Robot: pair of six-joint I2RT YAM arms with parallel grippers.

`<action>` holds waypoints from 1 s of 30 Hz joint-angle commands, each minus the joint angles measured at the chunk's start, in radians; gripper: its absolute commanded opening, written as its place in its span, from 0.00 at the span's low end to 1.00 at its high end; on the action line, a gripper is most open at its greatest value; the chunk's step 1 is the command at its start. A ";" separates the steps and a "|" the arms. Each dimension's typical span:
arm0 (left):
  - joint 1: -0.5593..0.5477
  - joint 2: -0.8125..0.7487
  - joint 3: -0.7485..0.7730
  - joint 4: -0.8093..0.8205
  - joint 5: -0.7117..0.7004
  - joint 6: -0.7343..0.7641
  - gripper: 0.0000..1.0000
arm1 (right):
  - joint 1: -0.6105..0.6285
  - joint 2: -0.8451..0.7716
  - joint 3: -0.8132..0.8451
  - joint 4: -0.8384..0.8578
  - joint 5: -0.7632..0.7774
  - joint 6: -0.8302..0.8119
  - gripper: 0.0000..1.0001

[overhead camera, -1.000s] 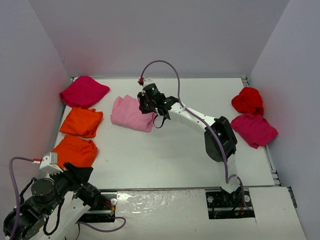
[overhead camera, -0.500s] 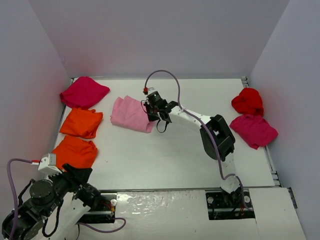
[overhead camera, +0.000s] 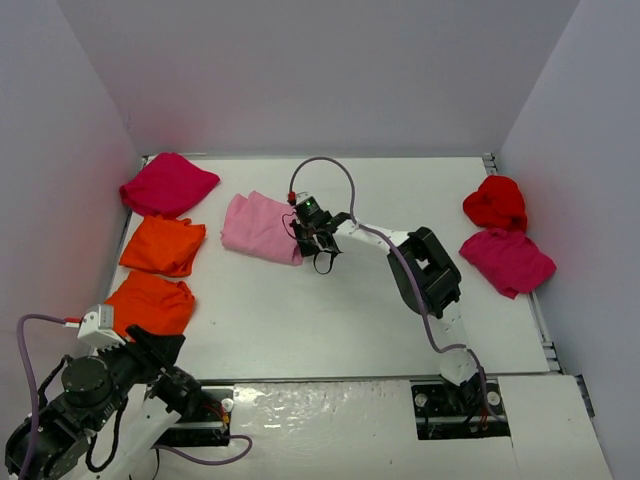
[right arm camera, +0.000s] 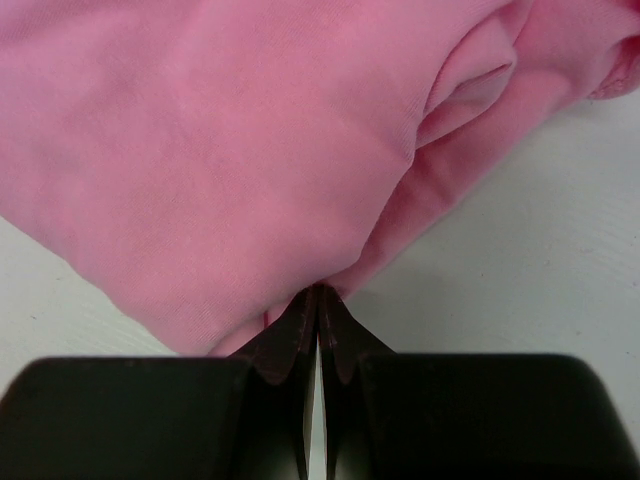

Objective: Fold and stack the t-shirts
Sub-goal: Neatly place the folded tshirt to the corner

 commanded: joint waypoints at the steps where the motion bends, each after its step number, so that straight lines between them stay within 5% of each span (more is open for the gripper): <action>1: 0.006 0.057 0.012 0.064 -0.012 0.028 0.42 | 0.000 0.031 -0.003 0.010 -0.010 -0.008 0.00; 17: 0.006 0.068 0.015 0.075 0.001 0.012 0.42 | -0.031 0.338 0.350 -0.028 -0.077 0.017 0.00; 30: 0.008 0.075 0.017 0.081 -0.006 0.011 0.42 | -0.061 0.285 0.319 -0.013 -0.047 0.030 0.00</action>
